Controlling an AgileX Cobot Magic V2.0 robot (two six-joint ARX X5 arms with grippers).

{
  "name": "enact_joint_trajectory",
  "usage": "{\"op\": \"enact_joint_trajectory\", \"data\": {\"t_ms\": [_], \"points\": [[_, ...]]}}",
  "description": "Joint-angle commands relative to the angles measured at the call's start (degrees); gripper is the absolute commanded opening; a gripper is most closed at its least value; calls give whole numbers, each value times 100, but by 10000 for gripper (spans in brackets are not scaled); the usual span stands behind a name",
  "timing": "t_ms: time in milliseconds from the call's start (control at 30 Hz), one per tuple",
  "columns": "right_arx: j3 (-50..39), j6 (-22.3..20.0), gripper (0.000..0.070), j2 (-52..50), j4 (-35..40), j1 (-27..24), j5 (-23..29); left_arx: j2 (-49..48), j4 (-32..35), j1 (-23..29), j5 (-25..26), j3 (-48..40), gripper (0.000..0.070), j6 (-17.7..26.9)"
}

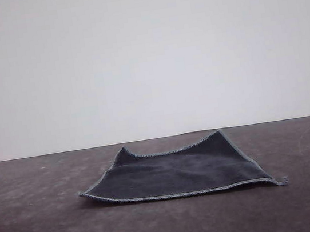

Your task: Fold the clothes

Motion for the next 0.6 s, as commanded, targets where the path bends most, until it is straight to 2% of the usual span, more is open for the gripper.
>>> {"op": "enact_joint_trajectory", "data": {"t_ms": [0,100,200,300,467,567], "points": [[-24,-24,16,-4,57,-2,17,-7,72,7,9,-114,0,-63],[-24,-24,16,-4,57,-2,17,-6,102,7,17,-114,0,-89],[-24,-26,16,-4,74,-2,26,-4,218,7,24,-114,0,-393],[-22,126,16,-4,131,0,-11,-7,240,4,28,-114,0,-1042],[-22,864,15,-4,397,2,-127,-7,318,4,28,-100,0,-2137],[61,1122,7,-4,772,2,-127,-7,722,6,28,-44,0,-2479]]}}
